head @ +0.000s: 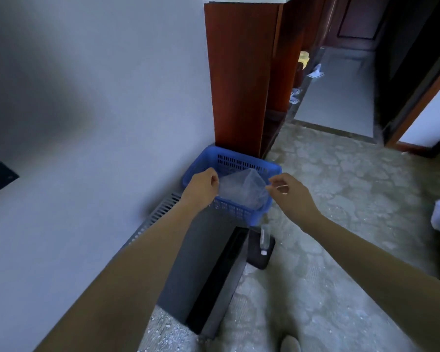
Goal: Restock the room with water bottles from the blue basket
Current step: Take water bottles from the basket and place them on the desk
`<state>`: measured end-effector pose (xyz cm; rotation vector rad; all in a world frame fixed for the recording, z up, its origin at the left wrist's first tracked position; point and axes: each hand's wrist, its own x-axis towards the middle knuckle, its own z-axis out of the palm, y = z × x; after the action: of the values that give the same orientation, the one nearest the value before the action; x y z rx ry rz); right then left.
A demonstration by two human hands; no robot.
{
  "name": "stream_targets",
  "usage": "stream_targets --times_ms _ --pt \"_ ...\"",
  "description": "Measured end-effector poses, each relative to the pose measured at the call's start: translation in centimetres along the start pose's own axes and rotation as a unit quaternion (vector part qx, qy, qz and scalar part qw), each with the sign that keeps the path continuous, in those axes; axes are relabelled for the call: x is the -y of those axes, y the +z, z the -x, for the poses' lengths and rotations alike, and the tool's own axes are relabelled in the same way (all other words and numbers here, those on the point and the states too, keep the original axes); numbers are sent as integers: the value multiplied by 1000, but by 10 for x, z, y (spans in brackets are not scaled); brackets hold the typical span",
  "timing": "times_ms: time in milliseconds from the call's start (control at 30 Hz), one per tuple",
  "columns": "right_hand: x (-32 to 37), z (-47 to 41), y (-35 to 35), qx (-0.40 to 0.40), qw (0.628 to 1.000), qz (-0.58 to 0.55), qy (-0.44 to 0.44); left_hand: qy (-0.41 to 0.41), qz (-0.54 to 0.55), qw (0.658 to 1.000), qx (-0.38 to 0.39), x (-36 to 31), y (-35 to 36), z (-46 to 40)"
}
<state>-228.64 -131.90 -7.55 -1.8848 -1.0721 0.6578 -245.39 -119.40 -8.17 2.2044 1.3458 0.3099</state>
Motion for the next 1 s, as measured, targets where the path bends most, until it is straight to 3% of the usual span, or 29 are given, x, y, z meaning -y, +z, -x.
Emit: stream_targets --times_ms 133,367,1000 --pt "-15 -53 -34 47 999 13 -22 -76 14 997 -23 -33 17 -35" --pt "-40 -138 -79 77 994 34 -68 -129 26 990 -47 -65 38 -90" --pt "-24 -360 -53 153 982 38 -105 -206 25 972 -108 -47 23 -277"
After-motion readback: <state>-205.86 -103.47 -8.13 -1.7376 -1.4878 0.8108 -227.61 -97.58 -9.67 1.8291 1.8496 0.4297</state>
